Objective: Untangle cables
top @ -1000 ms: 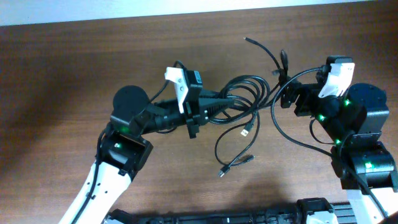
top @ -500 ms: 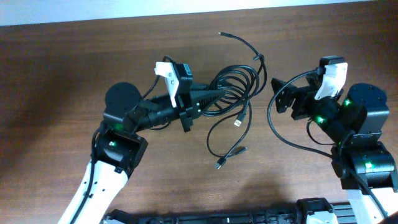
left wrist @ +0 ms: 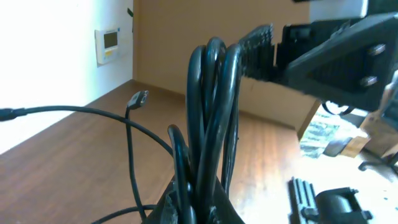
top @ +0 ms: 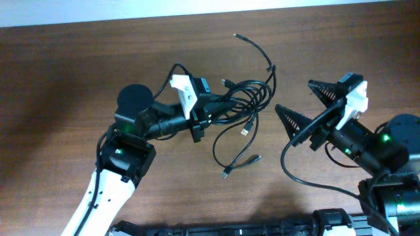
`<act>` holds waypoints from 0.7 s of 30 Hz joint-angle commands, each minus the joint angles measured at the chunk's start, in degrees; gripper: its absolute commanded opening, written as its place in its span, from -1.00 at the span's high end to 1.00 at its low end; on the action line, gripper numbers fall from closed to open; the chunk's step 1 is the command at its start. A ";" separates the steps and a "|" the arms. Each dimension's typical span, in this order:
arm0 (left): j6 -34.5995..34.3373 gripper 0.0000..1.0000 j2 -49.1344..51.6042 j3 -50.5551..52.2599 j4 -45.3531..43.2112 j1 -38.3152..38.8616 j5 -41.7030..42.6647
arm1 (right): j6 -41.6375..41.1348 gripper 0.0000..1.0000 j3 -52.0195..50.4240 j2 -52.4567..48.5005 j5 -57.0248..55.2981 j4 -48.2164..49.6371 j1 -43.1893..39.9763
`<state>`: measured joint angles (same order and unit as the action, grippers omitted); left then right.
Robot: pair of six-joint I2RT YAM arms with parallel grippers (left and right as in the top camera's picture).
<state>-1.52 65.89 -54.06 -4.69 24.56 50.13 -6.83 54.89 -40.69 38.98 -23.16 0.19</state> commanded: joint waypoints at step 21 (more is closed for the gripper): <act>16.83 1.00 -0.83 -0.37 -2.36 6.86 3.43 | 6.64 -1.00 0.74 0.20 17.25 1.99 -0.20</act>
<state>13.34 65.89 -54.06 -6.24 30.13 55.90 -2.35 54.89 -40.71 52.05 -21.37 0.19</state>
